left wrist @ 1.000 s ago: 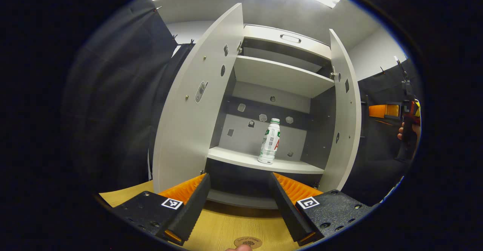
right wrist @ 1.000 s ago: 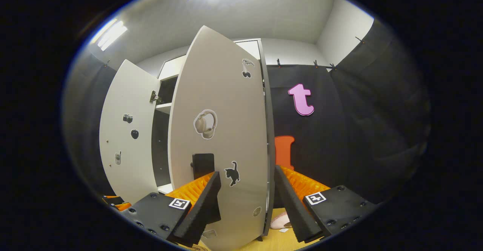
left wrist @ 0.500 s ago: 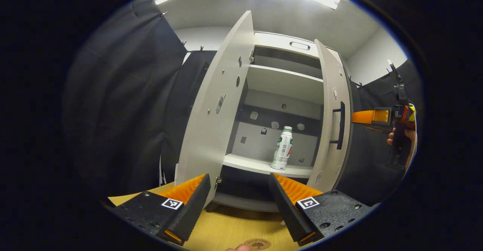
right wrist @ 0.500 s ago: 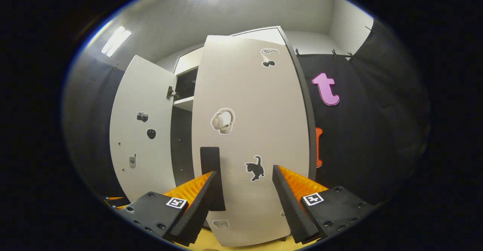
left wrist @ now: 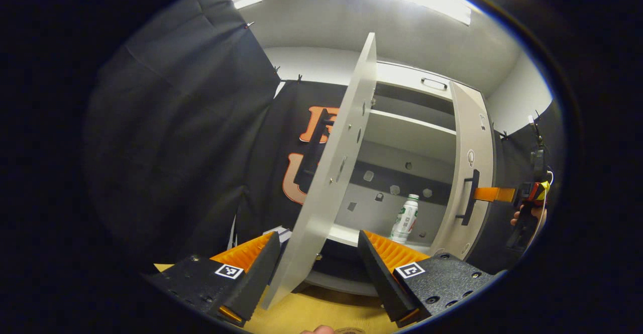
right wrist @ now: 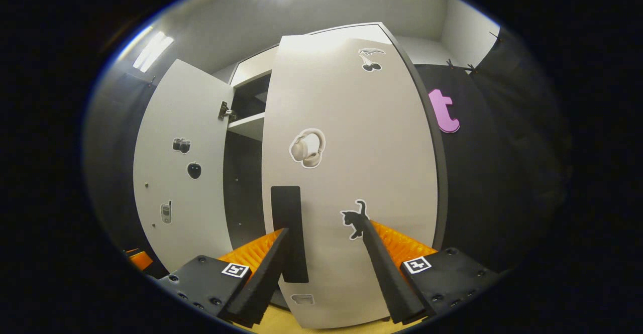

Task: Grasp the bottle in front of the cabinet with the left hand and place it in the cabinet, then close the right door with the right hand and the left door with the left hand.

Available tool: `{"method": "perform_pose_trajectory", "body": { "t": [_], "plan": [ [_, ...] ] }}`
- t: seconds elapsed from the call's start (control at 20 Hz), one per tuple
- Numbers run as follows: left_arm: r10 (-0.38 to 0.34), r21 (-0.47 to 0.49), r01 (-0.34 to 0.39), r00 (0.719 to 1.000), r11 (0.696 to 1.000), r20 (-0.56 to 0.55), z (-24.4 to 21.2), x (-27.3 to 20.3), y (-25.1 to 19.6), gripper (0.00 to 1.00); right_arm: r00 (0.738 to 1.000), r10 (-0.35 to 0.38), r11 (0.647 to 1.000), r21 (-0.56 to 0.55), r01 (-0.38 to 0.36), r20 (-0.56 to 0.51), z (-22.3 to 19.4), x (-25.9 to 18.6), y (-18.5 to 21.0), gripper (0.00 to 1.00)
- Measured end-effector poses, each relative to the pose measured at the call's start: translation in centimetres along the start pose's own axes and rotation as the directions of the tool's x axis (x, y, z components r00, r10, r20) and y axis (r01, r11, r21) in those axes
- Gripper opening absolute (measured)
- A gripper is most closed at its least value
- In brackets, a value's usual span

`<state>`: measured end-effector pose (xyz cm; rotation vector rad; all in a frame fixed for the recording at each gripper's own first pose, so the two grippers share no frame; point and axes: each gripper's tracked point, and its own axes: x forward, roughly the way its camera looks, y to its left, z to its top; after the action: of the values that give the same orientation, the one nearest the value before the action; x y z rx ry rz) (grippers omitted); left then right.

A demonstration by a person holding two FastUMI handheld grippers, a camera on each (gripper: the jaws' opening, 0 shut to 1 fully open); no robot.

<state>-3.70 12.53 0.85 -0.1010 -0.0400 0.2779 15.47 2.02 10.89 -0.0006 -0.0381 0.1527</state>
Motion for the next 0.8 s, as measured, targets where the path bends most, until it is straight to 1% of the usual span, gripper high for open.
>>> {"method": "perform_pose_trajectory", "body": {
  "t": [0.05, 0.2, 0.35, 0.4, 0.45, 0.5, 0.65, 0.8],
  "plan": [
    [0.019, -0.002, -0.019, 1.0, 1.0, 0.007, 0.6, 0.3, 0.9, 0.94, 1.0, -0.004, 1.0, 0.006, 0.004, -0.003, -0.2, 0.4, 0.1, 0.95],
    [0.082, -0.006, -0.082, 0.995, 0.997, 0.053, 2.3, 1.2, 3.5, 0.94, 1.0, -0.018, 1.0, -0.001, 0.018, -0.006, -0.4, 1.4, 0.3, 0.95],
    [0.124, 0.018, -0.126, 0.987, 0.992, 0.105, 4.4, 1.7, 5.7, 0.94, 0.999, -0.036, 0.999, -0.025, 0.036, -0.002, -0.4, 2.0, 0.4, 0.95],
    [0.132, 0.02, -0.135, 0.985, 0.991, 0.115, 4.7, 2.0, 6.3, 0.94, 0.999, -0.043, 0.999, -0.026, 0.043, 0.002, -0.4, 2.2, 0.4, 0.95],
    [0.137, 0.017, -0.141, 0.983, 0.99, 0.121, 5.1, 2.2, 6.7, 0.97, 0.999, -0.051, 0.998, -0.024, 0.051, 0.006, -0.5, 2.3, 0.4, 0.95],
    [0.142, 0.009, -0.145, 0.981, 0.989, 0.128, 5.4, 2.7, 7.1, 0.94, 0.998, -0.059, 0.998, -0.021, 0.059, 0.007, -0.6, 2.4, 0.4, 0.95],
    [0.152, -0.042, -0.147, 0.981, 0.988, 0.123, 5.6, 3.9, 8.1, 0.94, 0.997, -0.073, 0.997, -0.017, 0.073, -0.004, -0.7, 1.8, 0.3, 0.95],
    [0.193, -0.048, -0.188, 0.973, 0.981, 0.128, 6.8, 6.0, 10.2, 0.94, 0.997, -0.079, 0.997, -0.023, 0.079, 0.028, 0.2, 0.0, 0.0, 0.95]
  ]
}}
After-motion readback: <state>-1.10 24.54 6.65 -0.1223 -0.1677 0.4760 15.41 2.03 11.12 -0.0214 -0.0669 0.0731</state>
